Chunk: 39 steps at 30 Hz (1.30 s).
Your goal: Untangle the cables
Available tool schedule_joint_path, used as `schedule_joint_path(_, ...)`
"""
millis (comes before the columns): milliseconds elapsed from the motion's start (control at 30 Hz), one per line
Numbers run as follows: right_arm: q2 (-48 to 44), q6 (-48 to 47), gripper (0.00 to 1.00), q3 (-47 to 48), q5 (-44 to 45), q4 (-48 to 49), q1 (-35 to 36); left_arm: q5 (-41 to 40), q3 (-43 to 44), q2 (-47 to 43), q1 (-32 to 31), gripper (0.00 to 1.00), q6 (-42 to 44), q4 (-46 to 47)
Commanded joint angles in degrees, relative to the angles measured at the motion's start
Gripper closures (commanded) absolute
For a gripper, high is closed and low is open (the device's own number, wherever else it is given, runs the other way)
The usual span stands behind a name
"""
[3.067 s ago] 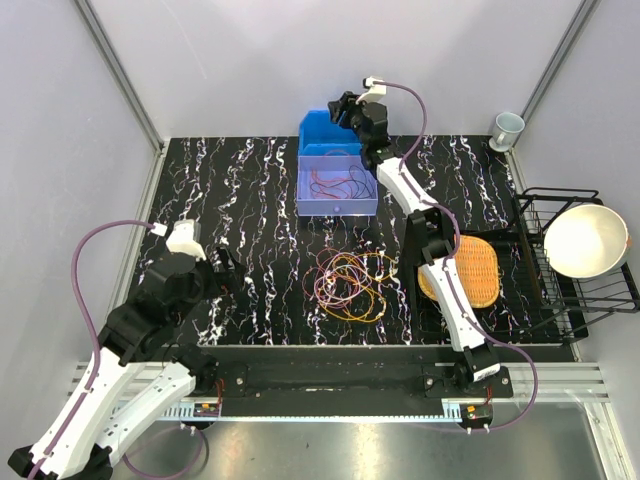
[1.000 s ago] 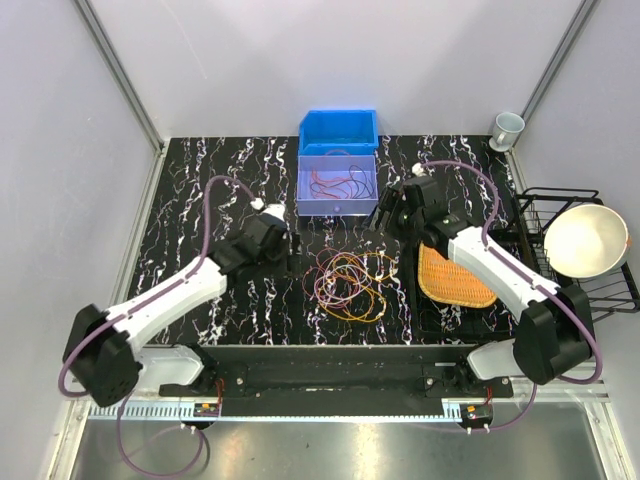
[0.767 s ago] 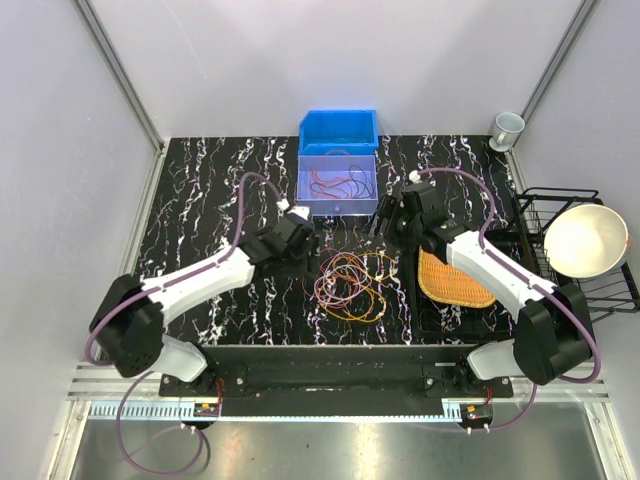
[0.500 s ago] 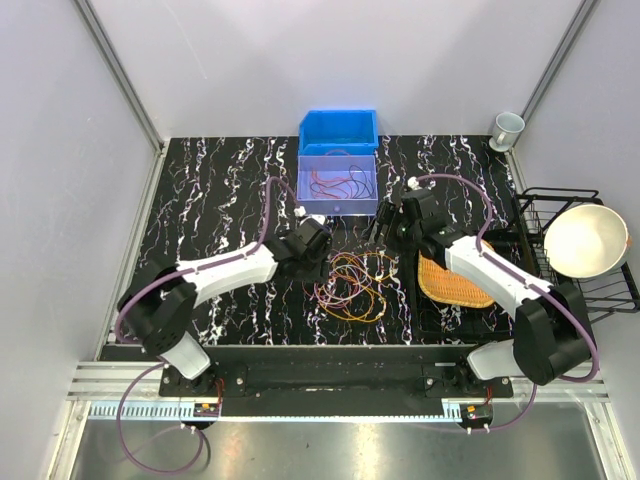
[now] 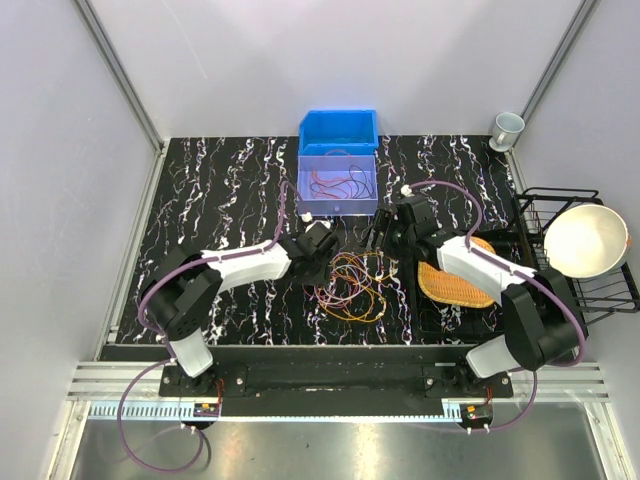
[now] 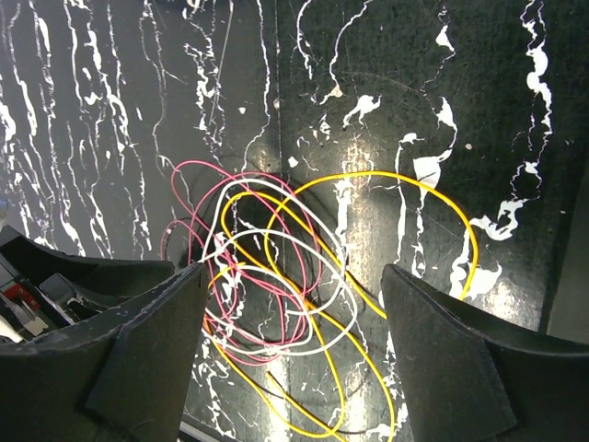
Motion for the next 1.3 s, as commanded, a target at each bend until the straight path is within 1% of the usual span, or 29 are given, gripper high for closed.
schedule_joint_path(0, 1.51, -1.03, 0.18, 0.75, -1.37, 2.81, 0.52, -0.12, 2.13, 0.55, -0.42, 0.52, -0.35, 2.54)
schedule_joint_path(133, 2.21, -1.12, 0.18, 1.11, -1.37, 2.9, 0.52, -0.03, 1.78, 0.73, -0.68, 0.57, -0.71, 2.45)
schedule_joint_path(167, 2.38, -1.12, 0.18, 1.19, -1.54, 2.81, 0.52, 0.05, 1.6, 0.73, -0.68, 0.62, -0.88, 2.45)
schedule_joint_path(233, 2.56, -1.12, 0.18, 1.28, -1.54, 2.9, 0.43, 0.23, 1.25, 0.64, -0.77, 0.68, -1.23, 2.54)
schedule_joint_path(267, 2.82, -1.12, 0.18, 1.28, -1.46, 2.9, 0.52, 0.06, 1.16, 0.73, -0.85, 0.75, -1.32, 2.45)
schedule_joint_path(367, 3.26, -1.12, 0.18, 1.55, -1.54, 2.81, 0.52, -0.29, 0.72, 0.56, -0.94, 0.87, -1.76, 2.28)
schedule_joint_path(400, 3.44, -1.12, 0.18, 1.55, -1.54, 2.81, 0.52, -0.47, 0.72, 0.47, -0.94, 0.95, -1.93, 2.01)
schedule_joint_path(467, 3.7, -1.12, 0.18, 1.72, -1.63, 2.72, 0.52, -1.43, 0.81, 0.03, -1.03, 1.0, -2.11, 0.96)
schedule_joint_path(600, 4.67, -1.12, 0.18, 2.16, -1.98, 2.72, 0.52, -3.46, 2.91, -2.16, -1.29, 1.0, -1.32, -2.29)
schedule_joint_path(733, 5.11, -1.3, 0.19, 2.43, -2.16, 2.72, 0.52, -5.65, 6.69, -7.42, -1.38, 1.0, 0.43, -6.42)
schedule_joint_path(967, 5.11, -1.3, 0.2, 2.34, -2.16, 2.81, 0.52, -11.1, 18.37, -15.61, -1.38, 1.0, 5.17, -17.48)
schedule_joint_path(1067, 5.2, -1.3, 0.2, 2.42, -2.07, 2.81, 0.52, -11.37, 19.79, -18.25, -1.38, 1.0, 5.88, -19.17)
schedule_joint_path(1133, 5.11, -1.38, 0.2, 2.42, -2.16, 2.81, 0.52, -10.85, 19.01, -19.74, -1.38, 1.0, 5.45, -19.35)
schedule_joint_path(1167, 5.28, -1.3, 0.2, 2.34, -2.16, 2.81, 0.43, -10.49, 17.35, -20.01, -1.38, 0.99, 4.75, -19.35)
schedule_joint_path(1233, 5.11, -1.3, 0.2, 2.34, -2.07, 2.81, 0.43, -9.01, 15.41, -20.36, -1.38, 0.64, 4.04, -19.43)
schedule_joint_path(1267, 5.2, -1.3, 0.2, 2.34, -2.16, 2.72, 0.43, -8.56, 12.96, -20.54, -1.38, 0.49, 2.82, -19.35)
